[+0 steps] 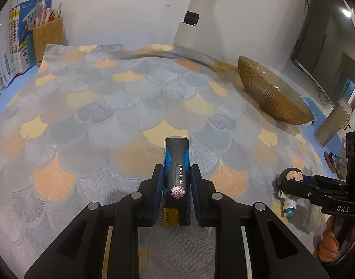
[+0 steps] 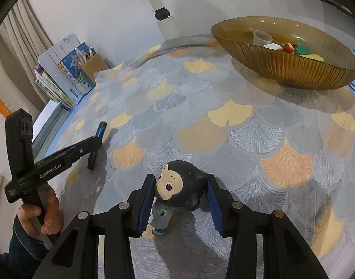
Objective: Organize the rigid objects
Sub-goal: 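Carry the black lighter and figure over the amber bowl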
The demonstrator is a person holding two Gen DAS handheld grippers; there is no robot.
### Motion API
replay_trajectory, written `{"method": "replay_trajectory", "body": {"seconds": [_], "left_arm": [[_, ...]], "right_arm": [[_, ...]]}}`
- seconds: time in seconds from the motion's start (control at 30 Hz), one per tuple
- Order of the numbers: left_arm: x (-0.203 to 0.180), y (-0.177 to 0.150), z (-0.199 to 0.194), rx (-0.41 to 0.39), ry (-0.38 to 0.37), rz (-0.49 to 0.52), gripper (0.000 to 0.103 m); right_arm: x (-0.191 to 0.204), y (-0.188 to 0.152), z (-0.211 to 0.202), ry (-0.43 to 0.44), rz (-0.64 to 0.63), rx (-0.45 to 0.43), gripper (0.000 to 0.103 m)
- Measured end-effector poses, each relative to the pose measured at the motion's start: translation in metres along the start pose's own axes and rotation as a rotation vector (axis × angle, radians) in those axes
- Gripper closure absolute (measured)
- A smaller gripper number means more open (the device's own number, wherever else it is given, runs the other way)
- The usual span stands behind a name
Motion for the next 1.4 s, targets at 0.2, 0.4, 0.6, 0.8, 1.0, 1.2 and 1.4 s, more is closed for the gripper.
{"method": "replay_trajectory", "body": {"seconds": [0.2, 0.4, 0.6, 0.8, 1.0, 1.2, 1.4], "left_arm": [[-0.003, -0.002, 0.006, 0.028, -0.001, 0.020, 0.083], [-0.005, -0.004, 0.010, 0.050, 0.017, 0.041, 0.083], [-0.009, -0.005, 0.010, 0.053, -0.015, 0.049, 0.070], [-0.021, -0.008, 0.014, 0.066, 0.089, 0.149, 0.073], [-0.036, -0.003, 0.009, 0.063, 0.050, 0.188, 0.083], [-0.110, 0.056, -0.018, -0.046, -0.097, 0.275, 0.083], [-0.197, 0.143, -0.017, -0.133, -0.269, 0.305, 0.083]], "right_arm": [[0.001, 0.001, 0.002, -0.011, -0.010, 0.000, 0.059], [0.007, 0.000, 0.005, -0.046, -0.040, 0.010, 0.052], [0.008, -0.002, 0.005, -0.104, 0.039, 0.019, 0.051], [0.021, -0.006, 0.010, -0.265, -0.044, 0.001, 0.054], [0.048, 0.000, -0.019, -0.320, -0.159, -0.142, 0.063], [0.023, 0.045, -0.083, -0.289, -0.082, -0.254, 0.063], [-0.034, 0.125, -0.167, -0.347, -0.010, -0.411, 0.063]]}}
Point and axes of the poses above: each gripper's, at about its wrist camera, not at the fingertips, and z roughly the way its jaws point, x to its left, y to its top, the point moved 7 cm from there along z, roughly the way its jaws point
